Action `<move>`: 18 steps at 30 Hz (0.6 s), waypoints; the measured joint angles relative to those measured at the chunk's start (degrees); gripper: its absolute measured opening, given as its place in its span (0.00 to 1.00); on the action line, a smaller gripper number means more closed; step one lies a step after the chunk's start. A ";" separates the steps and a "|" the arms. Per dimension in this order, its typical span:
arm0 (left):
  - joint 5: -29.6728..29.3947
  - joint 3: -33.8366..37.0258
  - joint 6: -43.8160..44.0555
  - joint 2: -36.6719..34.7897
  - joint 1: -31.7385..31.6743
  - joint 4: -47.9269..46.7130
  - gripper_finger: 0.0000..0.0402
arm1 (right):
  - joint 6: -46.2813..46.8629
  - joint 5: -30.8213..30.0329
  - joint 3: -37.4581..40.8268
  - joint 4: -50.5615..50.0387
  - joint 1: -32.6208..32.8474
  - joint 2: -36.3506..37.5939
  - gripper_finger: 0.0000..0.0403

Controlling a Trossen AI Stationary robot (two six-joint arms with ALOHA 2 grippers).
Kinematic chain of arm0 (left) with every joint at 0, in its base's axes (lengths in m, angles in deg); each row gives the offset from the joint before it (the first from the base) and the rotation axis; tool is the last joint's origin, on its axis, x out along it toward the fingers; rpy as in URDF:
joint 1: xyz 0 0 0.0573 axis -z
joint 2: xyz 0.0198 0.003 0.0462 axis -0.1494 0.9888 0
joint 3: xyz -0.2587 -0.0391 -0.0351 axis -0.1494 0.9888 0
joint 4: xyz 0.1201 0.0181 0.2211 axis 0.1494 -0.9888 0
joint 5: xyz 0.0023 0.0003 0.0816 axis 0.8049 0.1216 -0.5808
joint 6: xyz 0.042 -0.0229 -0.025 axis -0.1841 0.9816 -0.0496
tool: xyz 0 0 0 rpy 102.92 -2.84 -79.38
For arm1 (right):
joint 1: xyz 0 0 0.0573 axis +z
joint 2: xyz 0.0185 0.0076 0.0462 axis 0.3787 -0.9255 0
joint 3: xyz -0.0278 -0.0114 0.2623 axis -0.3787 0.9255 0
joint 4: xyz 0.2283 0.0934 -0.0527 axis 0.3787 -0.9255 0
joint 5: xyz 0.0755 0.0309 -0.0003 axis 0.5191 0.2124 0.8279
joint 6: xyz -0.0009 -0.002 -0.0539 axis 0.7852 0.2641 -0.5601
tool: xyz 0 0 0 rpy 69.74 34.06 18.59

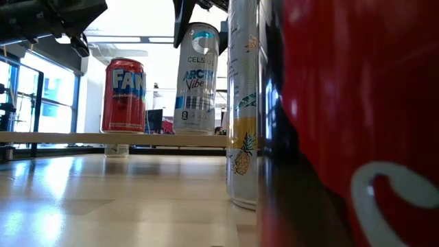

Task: Place canned beverage on shelf
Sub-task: Put the white blue soda can aligned with the other white blue soda can on the shelf

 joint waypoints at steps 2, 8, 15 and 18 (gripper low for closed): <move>0.00 0.00 0.00 0.00 0.00 0.00 0.02 | -0.07 0.00 0.00 -0.06 0.00 0.00 0.68; 0.00 0.00 0.00 0.00 0.00 0.00 0.02 | -0.12 -0.09 0.00 -0.80 0.00 0.00 0.69; 0.00 0.00 0.00 0.00 0.00 0.00 0.02 | -1.81 -1.13 0.00 -0.87 0.92 0.02 0.77; 0.00 0.00 0.00 0.00 0.00 0.00 0.02 | -1.53 -2.23 0.00 -1.49 1.29 0.04 0.82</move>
